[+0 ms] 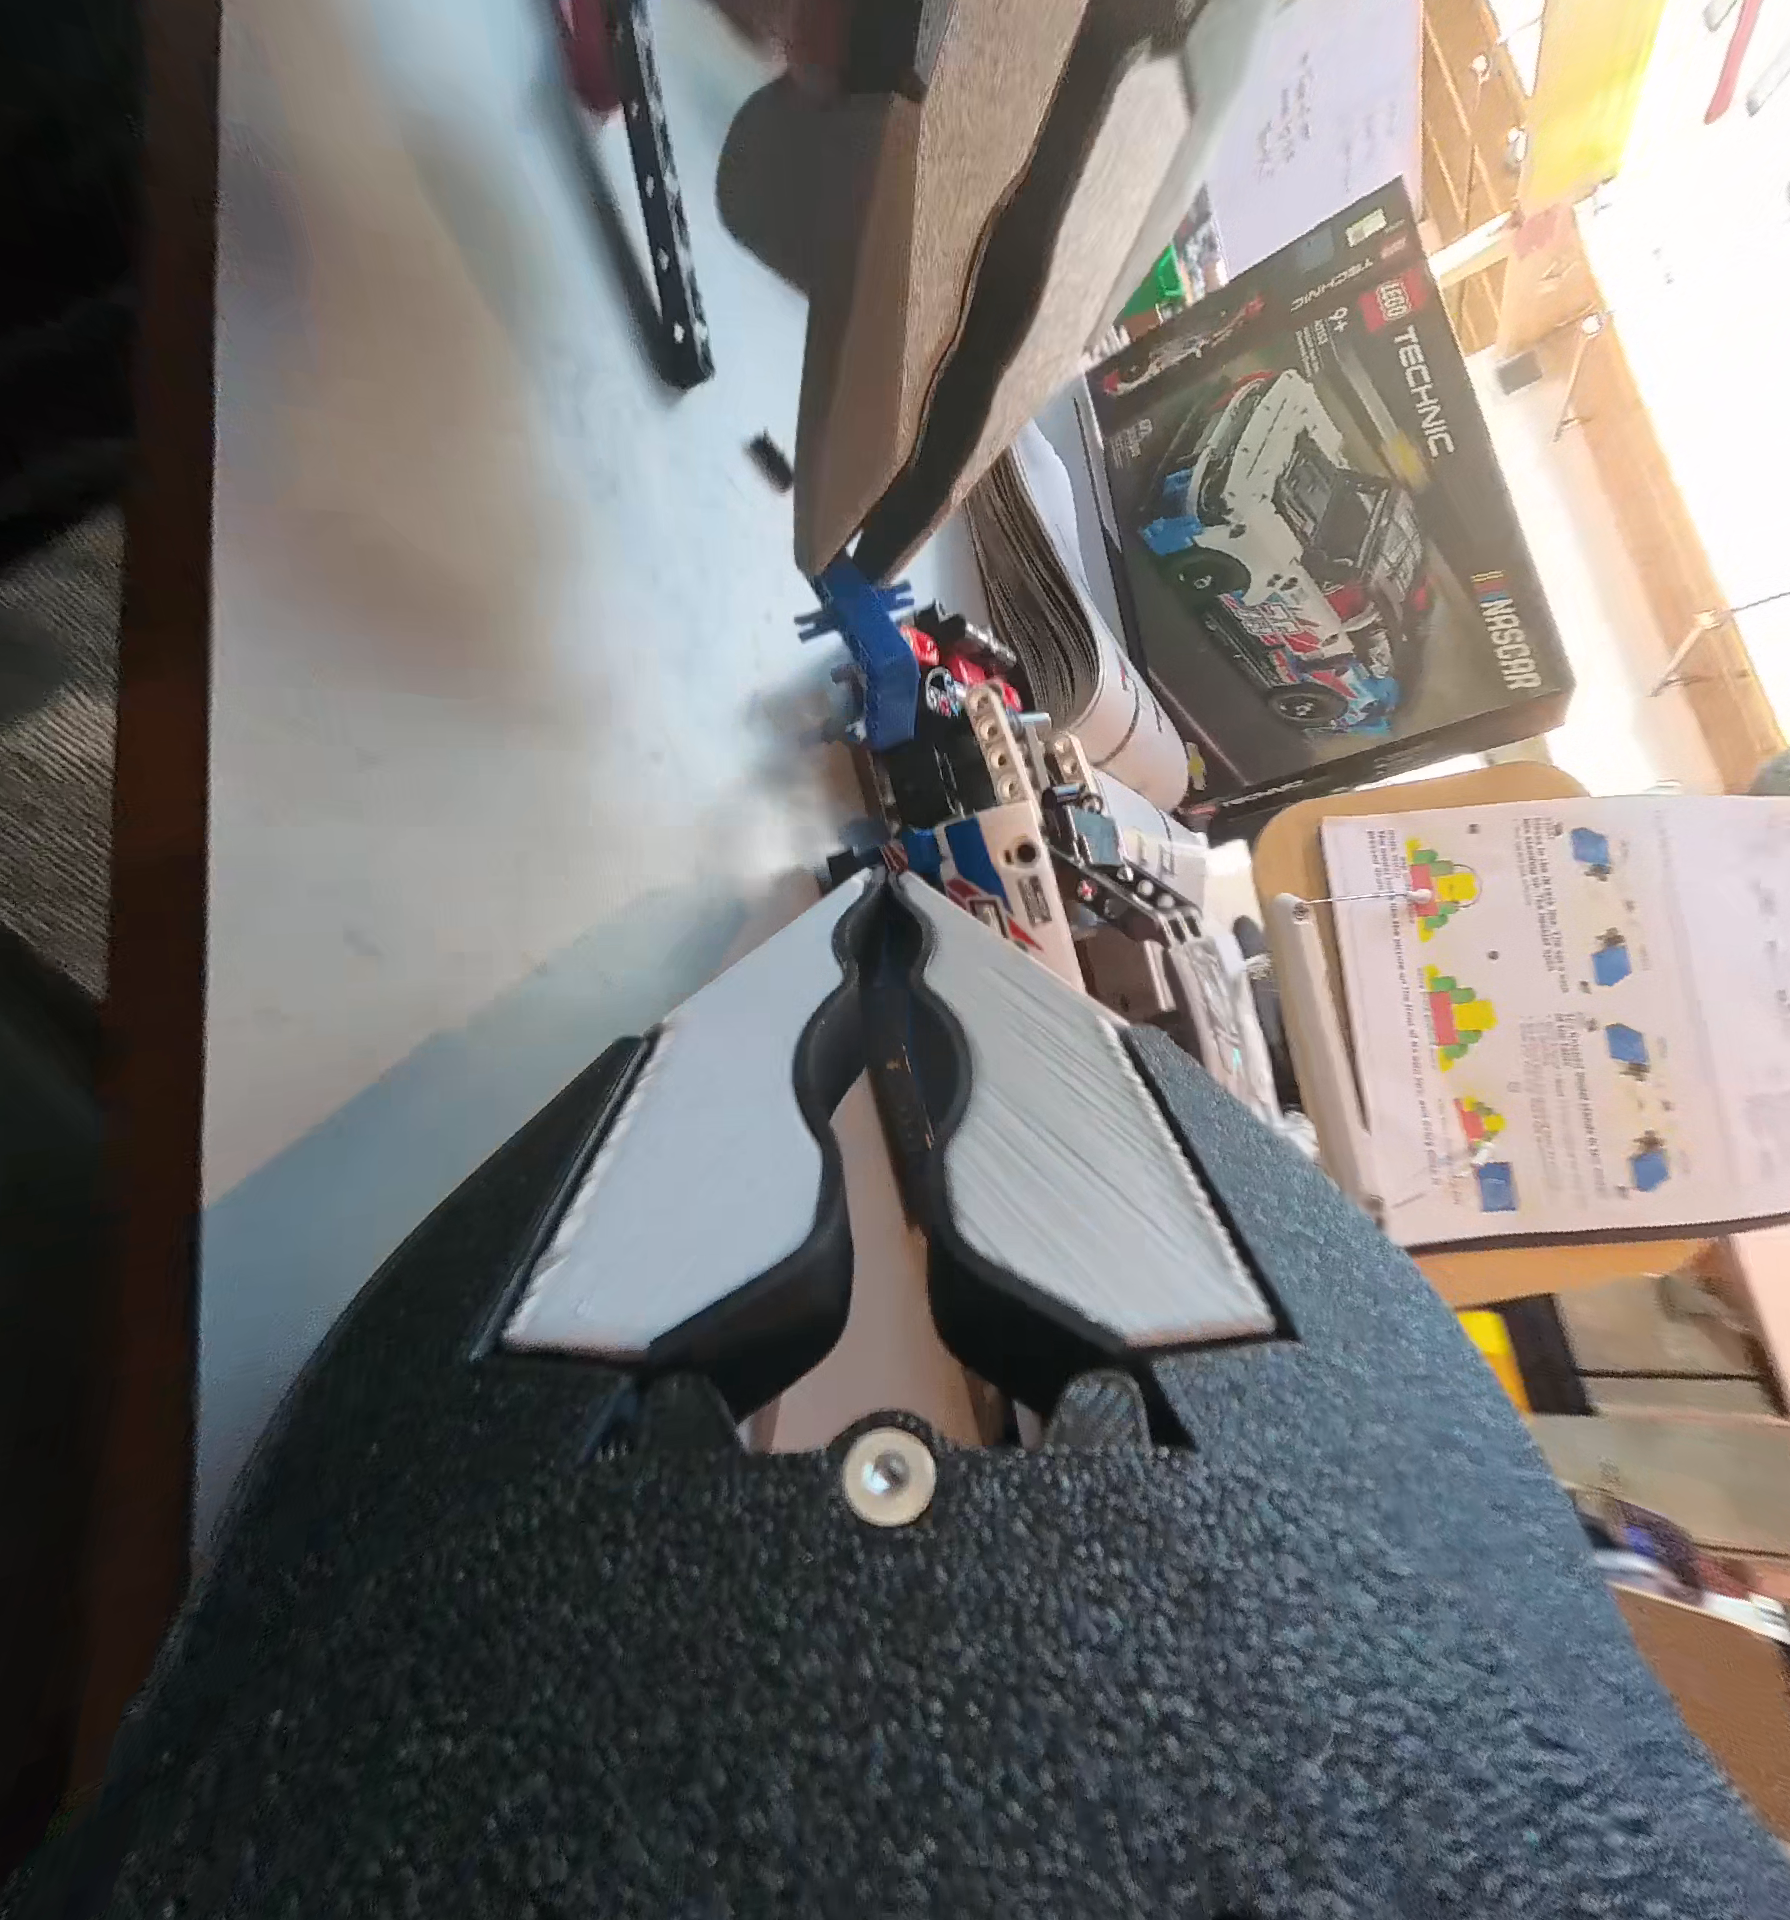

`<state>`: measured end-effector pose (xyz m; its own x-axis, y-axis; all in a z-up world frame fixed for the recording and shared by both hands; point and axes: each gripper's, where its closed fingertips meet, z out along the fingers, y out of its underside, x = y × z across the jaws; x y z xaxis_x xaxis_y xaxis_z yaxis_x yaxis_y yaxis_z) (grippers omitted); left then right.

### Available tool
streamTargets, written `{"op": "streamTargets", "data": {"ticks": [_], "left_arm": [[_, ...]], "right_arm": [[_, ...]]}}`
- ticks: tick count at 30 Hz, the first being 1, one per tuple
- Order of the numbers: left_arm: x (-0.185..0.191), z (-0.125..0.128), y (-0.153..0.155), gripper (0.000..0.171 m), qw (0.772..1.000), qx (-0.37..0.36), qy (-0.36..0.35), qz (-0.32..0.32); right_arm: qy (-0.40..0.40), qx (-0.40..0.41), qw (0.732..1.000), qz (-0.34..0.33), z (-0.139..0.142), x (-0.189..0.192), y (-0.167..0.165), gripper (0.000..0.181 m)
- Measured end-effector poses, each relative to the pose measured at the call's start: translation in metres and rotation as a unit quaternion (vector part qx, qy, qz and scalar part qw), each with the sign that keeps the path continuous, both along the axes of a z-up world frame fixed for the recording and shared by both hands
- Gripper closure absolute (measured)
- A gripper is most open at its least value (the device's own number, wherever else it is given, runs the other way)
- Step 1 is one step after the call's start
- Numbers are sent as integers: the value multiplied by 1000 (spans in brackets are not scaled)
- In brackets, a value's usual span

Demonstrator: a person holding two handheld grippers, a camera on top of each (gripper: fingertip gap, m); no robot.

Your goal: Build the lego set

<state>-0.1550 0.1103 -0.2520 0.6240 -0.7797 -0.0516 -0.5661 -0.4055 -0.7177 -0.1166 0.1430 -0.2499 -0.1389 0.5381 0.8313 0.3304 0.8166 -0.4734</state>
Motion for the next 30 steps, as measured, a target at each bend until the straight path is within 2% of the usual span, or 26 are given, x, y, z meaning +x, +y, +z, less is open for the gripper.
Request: {"op": "streamTargets", "data": {"ticks": [3,8,11,17,24,25,27,30], "left_arm": [[8,13,-2,164,996,-42,-82,6],[16,18,-9,164,988,-90,-129,-5],[22,22,-14,165,979,-121,-162,-14],[27,27,-19,164,969,-151,-196,-13],[33,27,-29,165,958,-173,-226,-19],[33,27,-29,165,958,-173,-228,-17],[33,27,-30,164,958,-174,-227,-16],[32,28,-30,164,959,-167,-227,-10]], "right_arm": [[16,-74,997,22,10,-3,-9,173],[31,-163,985,51,25,-7,-20,156],[18,-232,970,77,26,-9,-29,137],[8,-288,952,105,31,-9,-42,138],[-6,-297,947,120,30,-12,-54,138],[-9,-302,945,123,30,-13,-56,139],[-20,-305,944,127,27,-12,-58,156],[-21,-304,945,120,26,-13,-56,157]]}}
